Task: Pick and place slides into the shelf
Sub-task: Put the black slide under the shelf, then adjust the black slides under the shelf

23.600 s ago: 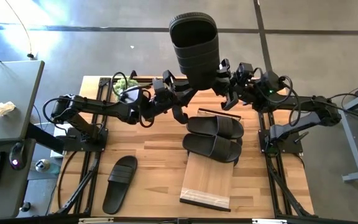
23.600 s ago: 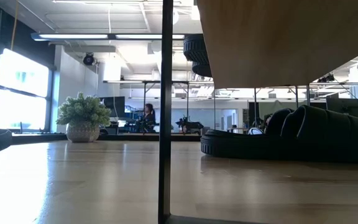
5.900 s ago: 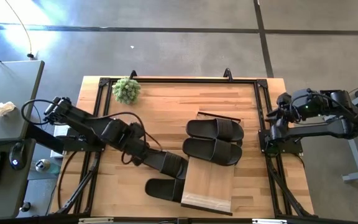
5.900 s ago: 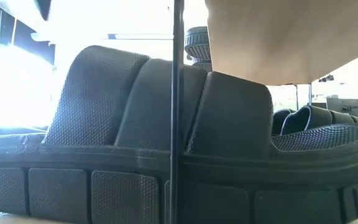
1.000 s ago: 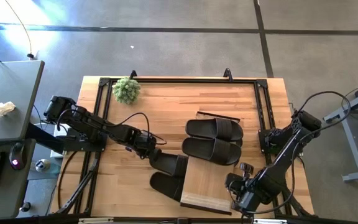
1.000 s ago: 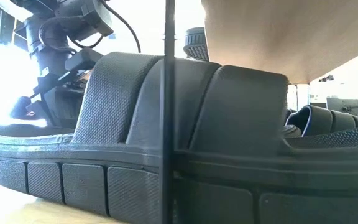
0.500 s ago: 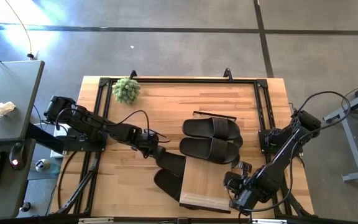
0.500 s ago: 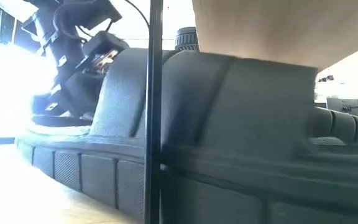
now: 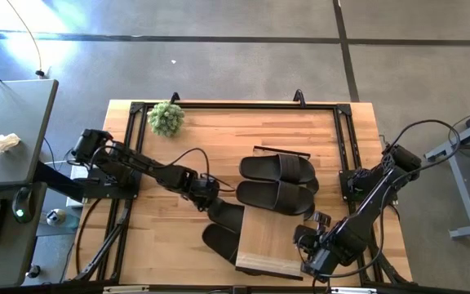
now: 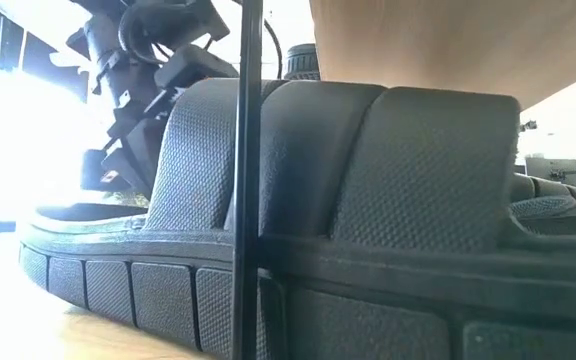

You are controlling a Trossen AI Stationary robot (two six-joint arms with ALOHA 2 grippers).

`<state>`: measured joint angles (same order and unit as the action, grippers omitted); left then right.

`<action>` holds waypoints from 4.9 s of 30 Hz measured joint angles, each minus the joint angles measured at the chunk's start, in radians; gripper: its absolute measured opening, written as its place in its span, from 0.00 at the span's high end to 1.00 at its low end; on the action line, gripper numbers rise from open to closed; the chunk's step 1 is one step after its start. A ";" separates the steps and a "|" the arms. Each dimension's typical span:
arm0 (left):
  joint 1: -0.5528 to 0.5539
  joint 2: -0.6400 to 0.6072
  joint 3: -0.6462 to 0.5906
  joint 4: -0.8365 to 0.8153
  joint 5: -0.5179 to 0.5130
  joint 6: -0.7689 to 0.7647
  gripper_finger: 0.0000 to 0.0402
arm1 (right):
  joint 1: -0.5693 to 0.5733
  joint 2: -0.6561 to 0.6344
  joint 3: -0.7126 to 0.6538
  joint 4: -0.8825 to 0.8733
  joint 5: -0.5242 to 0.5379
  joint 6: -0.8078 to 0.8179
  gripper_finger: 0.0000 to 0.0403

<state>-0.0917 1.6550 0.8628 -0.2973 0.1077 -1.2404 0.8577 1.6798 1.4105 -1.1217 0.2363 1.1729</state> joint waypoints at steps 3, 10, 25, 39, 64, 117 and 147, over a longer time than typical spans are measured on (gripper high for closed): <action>0.000 -0.002 0.027 -0.036 -0.006 0.030 1.00 | 0.000 0.000 0.000 0.000 -0.002 0.014 1.00; -0.001 -0.013 0.092 -0.226 -0.040 0.086 1.00 | 0.006 0.000 0.000 -0.003 -0.001 0.024 1.00; -0.077 -0.110 0.125 -0.432 -0.112 0.794 1.00 | 0.007 0.000 0.000 -0.003 0.000 0.023 1.00; -0.194 -0.014 0.086 -0.292 -0.267 1.126 1.00 | 0.007 0.000 0.000 -0.003 0.007 0.023 1.00; -0.171 0.101 0.055 0.122 -0.198 1.047 1.00 | 0.006 0.000 0.000 -0.003 -0.001 0.024 1.00; -0.329 -0.061 0.162 -0.672 -0.127 1.004 1.00 | 0.007 0.000 0.000 -0.009 -0.002 0.016 1.00; -0.366 -0.057 -0.068 0.020 -0.254 0.769 1.00 | 0.007 0.000 0.000 0.004 -0.008 0.015 1.00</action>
<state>-0.4577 1.5980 0.7952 -0.2777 -0.1464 -0.4717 0.8650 1.6798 1.4105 -1.1179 0.2279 1.1881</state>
